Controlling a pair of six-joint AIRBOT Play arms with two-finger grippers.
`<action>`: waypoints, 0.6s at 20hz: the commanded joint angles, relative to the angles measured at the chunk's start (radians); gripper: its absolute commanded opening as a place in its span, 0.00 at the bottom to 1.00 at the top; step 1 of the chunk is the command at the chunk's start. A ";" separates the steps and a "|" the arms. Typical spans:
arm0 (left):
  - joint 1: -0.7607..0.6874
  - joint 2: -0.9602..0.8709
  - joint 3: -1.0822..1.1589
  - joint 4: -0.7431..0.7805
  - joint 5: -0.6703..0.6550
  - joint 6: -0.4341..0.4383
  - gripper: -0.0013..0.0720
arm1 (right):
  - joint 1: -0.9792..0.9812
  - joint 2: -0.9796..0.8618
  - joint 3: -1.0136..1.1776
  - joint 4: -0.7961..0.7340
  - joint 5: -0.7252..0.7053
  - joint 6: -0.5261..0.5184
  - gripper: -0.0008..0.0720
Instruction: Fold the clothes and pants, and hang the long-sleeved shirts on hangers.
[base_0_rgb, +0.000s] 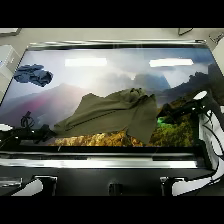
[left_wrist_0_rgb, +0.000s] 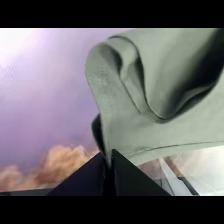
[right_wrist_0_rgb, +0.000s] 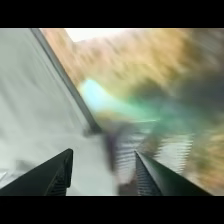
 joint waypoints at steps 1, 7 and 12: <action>0.000 0.028 0.001 -0.013 -0.019 0.000 0.05 | 0.006 -0.055 -0.013 0.081 -0.058 -0.030 0.61; 0.000 0.048 0.026 -0.028 -0.023 0.000 0.05 | 0.101 -0.050 0.028 0.082 -0.031 -0.047 0.08; 0.000 0.203 0.409 -0.084 0.035 -0.001 0.05 | 0.082 0.143 0.409 0.063 0.072 -0.120 0.08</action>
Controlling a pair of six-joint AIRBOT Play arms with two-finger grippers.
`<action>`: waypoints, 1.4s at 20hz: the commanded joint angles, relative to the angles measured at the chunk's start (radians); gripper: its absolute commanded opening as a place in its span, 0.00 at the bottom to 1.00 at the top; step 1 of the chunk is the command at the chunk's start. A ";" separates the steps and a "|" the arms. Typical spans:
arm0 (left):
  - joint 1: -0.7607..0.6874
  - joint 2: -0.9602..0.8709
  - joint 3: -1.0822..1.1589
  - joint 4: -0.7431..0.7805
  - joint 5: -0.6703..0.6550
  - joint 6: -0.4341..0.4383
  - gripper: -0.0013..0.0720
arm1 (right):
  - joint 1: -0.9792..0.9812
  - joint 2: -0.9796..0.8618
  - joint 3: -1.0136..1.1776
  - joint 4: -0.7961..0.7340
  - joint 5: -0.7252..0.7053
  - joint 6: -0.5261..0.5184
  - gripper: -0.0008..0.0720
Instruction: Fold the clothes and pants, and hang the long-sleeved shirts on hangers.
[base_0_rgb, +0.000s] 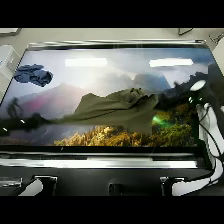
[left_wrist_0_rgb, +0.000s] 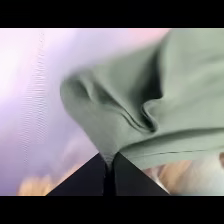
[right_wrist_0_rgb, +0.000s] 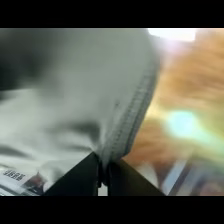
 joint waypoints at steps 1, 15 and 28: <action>0.000 0.138 0.325 -0.071 0.114 0.000 0.05 | -0.005 0.175 0.304 -0.002 0.006 -0.092 0.08; 0.000 0.527 0.923 -0.078 0.314 -0.142 0.05 | -0.006 0.964 0.618 -0.497 -0.348 -0.026 0.08; -0.202 0.094 0.402 0.073 -0.104 -0.210 0.05 | 0.003 0.422 0.245 -0.358 0.399 0.043 0.07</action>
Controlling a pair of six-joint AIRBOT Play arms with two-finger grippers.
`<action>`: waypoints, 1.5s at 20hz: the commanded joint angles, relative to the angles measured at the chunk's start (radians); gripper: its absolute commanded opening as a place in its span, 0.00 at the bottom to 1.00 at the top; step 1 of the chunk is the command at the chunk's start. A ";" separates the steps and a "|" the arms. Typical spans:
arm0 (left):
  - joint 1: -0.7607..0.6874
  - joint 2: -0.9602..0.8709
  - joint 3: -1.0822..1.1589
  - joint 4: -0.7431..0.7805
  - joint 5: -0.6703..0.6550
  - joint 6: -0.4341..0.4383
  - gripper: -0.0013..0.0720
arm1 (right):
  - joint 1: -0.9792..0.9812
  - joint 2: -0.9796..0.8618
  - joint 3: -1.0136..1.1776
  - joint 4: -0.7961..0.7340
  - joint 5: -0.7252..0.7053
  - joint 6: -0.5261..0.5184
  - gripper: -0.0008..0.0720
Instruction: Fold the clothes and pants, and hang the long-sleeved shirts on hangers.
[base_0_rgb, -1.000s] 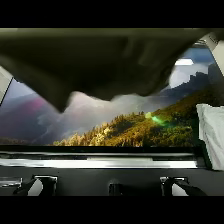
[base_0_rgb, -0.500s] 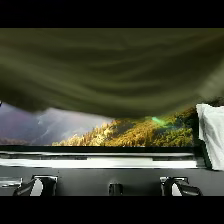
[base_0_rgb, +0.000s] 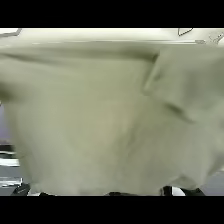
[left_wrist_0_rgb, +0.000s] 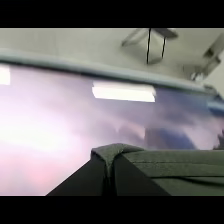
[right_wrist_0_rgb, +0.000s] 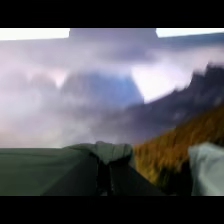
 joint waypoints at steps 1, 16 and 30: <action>-0.131 -0.206 -0.288 0.103 -0.016 -0.006 0.05 | 0.025 -0.229 -0.298 0.097 0.126 0.023 0.07; -0.214 -0.744 -0.102 0.060 0.489 0.075 0.05 | 0.161 -0.648 -0.388 0.090 -1.006 0.245 0.08; -0.331 -0.855 0.000 0.026 0.595 0.071 0.05 | 0.019 -0.698 -0.310 0.100 -0.605 0.347 0.08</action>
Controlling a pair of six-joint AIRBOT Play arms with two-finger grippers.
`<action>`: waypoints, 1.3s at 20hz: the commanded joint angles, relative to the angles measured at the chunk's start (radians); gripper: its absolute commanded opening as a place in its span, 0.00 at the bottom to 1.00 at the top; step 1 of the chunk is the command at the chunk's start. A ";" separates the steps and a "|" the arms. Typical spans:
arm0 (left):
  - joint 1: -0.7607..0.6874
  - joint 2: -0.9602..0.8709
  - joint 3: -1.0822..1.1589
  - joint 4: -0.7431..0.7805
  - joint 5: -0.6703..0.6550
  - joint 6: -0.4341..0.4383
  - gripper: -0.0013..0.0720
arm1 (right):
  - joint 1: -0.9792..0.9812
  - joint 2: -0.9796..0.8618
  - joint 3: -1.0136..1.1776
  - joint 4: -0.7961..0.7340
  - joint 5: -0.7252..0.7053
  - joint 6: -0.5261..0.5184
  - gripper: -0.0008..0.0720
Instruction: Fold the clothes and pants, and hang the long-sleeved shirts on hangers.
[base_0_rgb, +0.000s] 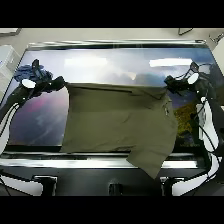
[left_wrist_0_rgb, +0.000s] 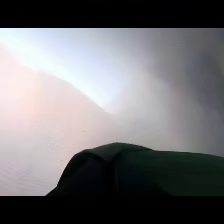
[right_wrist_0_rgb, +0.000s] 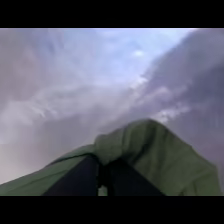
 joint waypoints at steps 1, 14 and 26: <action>-0.031 -0.043 0.015 -0.003 -0.009 -0.004 0.05 | -0.032 -0.012 0.010 -0.001 0.158 0.003 0.08; 0.124 0.037 -0.097 0.195 -0.793 -0.045 0.05 | -0.029 0.152 -0.206 -0.082 0.655 -0.149 0.08; 0.111 -0.001 -0.157 0.200 -0.796 -0.048 0.05 | -0.027 0.129 -0.218 -0.109 0.525 -0.070 0.08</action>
